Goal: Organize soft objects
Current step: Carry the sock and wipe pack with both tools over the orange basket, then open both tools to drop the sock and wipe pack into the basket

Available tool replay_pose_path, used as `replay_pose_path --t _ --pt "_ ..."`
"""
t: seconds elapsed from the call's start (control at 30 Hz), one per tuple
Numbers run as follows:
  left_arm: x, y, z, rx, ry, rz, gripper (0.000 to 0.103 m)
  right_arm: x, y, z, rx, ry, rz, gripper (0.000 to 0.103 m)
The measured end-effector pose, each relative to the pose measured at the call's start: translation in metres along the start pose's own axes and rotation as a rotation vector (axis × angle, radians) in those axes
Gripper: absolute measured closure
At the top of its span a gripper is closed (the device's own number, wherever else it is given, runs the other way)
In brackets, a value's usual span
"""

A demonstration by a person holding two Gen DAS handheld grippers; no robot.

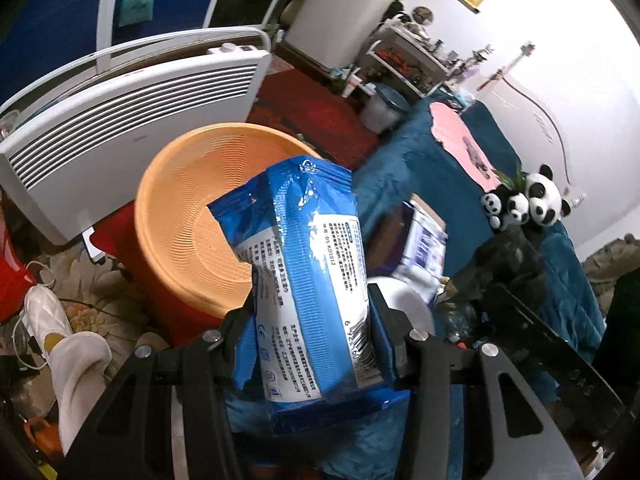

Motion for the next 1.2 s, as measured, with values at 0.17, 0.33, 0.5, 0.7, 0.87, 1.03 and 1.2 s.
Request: replay_pose_path --t 0.17,0.33,0.5,0.7,0.87,1.03,1.2 --pt "-0.012 0.008 -0.022 -0.020 -0.031 -0.010 0.053 -0.011 0.019 -0.021 -0.035 -0.027 -0.017 0.076" --pt "-0.022 0.018 -0.038 -0.035 -0.050 -0.022 0.053 -0.017 0.037 -0.038 -0.058 -0.041 -0.039 0.075" --pt "-0.031 0.031 -0.052 -0.045 -0.061 -0.041 0.053 -0.021 0.057 -0.047 -0.077 -0.038 -0.071 0.075" --pt "-0.044 0.049 -0.065 -0.057 -0.074 -0.060 0.053 -0.027 0.080 -0.054 -0.088 -0.018 -0.108 0.075" --pt "-0.058 0.063 -0.077 -0.074 -0.075 -0.073 0.053 -0.034 0.099 -0.057 -0.083 0.002 -0.135 0.074" --pt "-0.067 0.075 -0.080 -0.093 -0.065 -0.079 0.051 -0.040 0.114 -0.060 -0.068 0.007 -0.152 0.059" --pt "-0.072 0.077 -0.083 -0.102 -0.053 -0.048 0.000 -0.042 0.122 -0.057 -0.049 0.019 -0.152 0.022"
Point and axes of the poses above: each gripper's, at about its wrist camera, not at the fingertips, and y roughly the way its jaws point, z to its right, x to its underside, the point moved 4 cm from there along y, roughly the way its jaws point, and after that the axes turned 7 degrees about -y, right-handed, at the moved point
